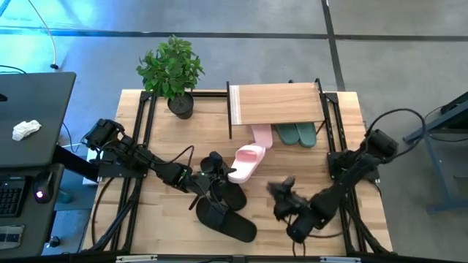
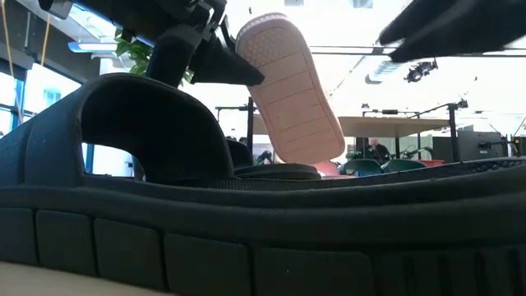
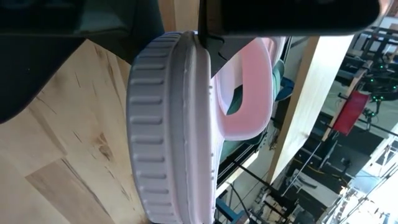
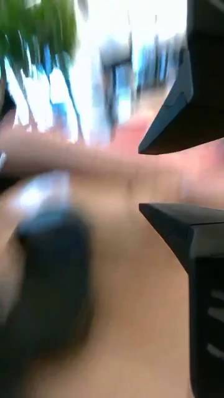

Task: Pick and place slides into the shelf
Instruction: Put the pink slide under the shelf

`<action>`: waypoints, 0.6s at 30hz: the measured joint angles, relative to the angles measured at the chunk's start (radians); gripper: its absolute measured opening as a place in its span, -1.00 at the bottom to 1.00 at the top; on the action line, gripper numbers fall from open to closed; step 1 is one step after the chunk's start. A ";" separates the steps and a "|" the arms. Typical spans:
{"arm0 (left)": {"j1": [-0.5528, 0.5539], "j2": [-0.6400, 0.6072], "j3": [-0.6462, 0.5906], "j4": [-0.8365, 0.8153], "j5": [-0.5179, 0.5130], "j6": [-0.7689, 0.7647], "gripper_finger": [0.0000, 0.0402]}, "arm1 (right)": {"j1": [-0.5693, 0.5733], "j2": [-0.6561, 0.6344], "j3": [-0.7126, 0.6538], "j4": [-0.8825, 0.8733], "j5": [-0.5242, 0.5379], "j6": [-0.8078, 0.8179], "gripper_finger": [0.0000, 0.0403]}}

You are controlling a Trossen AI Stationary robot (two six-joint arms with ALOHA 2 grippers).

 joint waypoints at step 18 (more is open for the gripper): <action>0.000 0.000 0.000 -0.023 -0.008 -0.003 -0.76 | -0.413 -0.518 0.038 -0.094 -0.098 -0.432 -0.37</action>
